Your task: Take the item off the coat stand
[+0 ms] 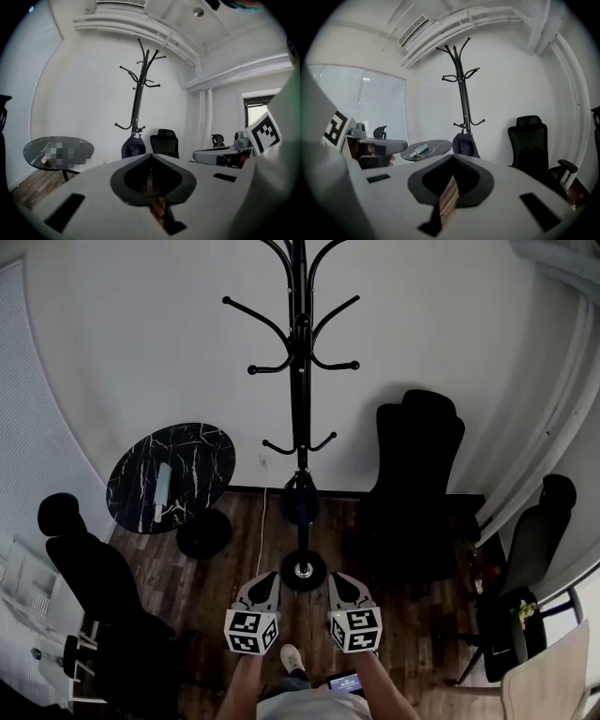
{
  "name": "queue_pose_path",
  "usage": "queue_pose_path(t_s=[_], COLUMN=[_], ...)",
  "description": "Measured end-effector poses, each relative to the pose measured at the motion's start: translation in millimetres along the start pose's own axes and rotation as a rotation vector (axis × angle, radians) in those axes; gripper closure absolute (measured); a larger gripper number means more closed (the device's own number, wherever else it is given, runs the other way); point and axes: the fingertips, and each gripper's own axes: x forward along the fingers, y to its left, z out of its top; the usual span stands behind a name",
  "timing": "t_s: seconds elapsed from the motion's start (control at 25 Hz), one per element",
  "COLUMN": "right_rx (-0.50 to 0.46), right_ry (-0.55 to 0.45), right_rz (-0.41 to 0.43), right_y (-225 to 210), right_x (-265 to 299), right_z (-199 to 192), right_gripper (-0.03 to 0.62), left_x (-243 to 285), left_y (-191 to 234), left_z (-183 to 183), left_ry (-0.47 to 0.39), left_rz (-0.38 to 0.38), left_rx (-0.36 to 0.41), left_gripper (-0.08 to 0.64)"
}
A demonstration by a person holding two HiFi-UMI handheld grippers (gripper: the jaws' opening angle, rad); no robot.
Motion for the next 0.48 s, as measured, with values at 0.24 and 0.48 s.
queue_pose_path(t_s=[0.24, 0.48], right_rx=[-0.009, 0.012], right_ry=[-0.034, -0.006], right_rz=[0.014, 0.009], right_y=[9.4, 4.7], right_x=[-39.9, -62.7], right_z=[-10.0, -21.7], right_gripper=[0.580, 0.581], left_x=[-37.0, -48.7], left_y=[-15.6, -30.0], left_z=[-11.2, -15.6], left_ry=[-0.042, -0.035], left_rz=[0.027, 0.033], left_rx=[-0.036, -0.026], left_gripper=[0.540, 0.540])
